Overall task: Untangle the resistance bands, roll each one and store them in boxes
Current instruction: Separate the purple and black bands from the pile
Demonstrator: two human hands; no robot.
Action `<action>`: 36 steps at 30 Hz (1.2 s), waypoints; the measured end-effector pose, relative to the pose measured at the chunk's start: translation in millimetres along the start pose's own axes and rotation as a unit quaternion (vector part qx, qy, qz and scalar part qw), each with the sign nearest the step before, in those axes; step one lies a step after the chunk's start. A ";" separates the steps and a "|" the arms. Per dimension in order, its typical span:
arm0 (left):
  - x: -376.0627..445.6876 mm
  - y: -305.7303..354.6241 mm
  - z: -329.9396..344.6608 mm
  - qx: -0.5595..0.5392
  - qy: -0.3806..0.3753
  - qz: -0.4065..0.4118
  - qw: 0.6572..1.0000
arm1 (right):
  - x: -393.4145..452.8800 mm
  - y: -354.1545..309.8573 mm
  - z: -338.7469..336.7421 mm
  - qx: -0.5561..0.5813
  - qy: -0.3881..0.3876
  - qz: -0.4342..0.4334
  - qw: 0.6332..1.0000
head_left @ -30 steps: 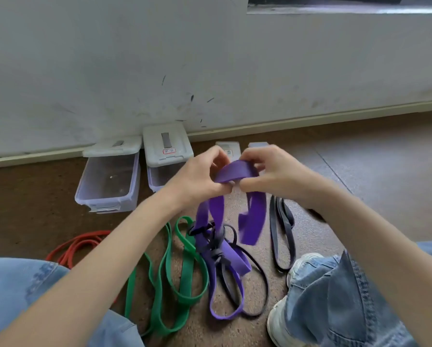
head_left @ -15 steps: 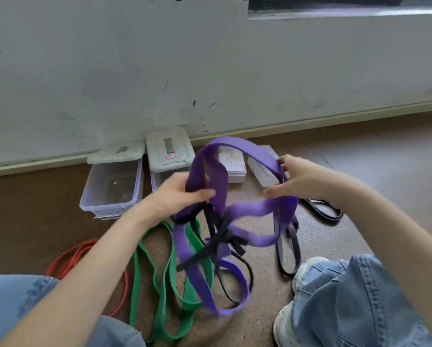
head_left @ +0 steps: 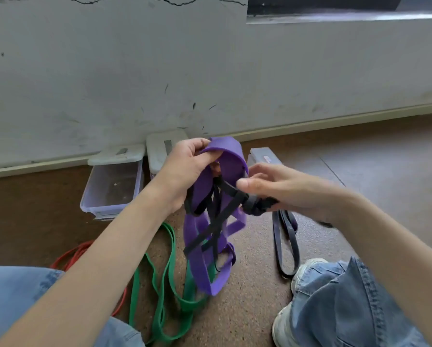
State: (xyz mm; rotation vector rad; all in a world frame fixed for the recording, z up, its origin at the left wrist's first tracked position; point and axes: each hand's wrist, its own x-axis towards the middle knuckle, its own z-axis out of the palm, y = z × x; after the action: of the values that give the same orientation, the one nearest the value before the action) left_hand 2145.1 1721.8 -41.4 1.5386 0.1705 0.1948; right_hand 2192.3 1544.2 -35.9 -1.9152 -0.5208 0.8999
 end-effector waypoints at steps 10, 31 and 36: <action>-1.5 -31.1 -16.8 0.035 -0.150 -0.035 0.987 | 16.5 -0.9 9.8 0.043 0.222 -0.109 0.968; -8.6 -7.6 1.7 0.035 -0.078 -0.046 0.995 | 0.8 3.7 -20.3 -0.291 0.067 0.012 0.954; -6.9 4.7 4.4 0.013 -0.087 -0.001 0.996 | 12.8 -0.3 5.4 -0.119 0.008 -0.119 0.986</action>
State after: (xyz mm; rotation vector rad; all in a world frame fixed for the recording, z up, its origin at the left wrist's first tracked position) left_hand 2139.4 1716.1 -36.7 1.5733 0.0359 0.0566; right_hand 2196.4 1555.9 -42.0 -2.0171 -0.8594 0.6900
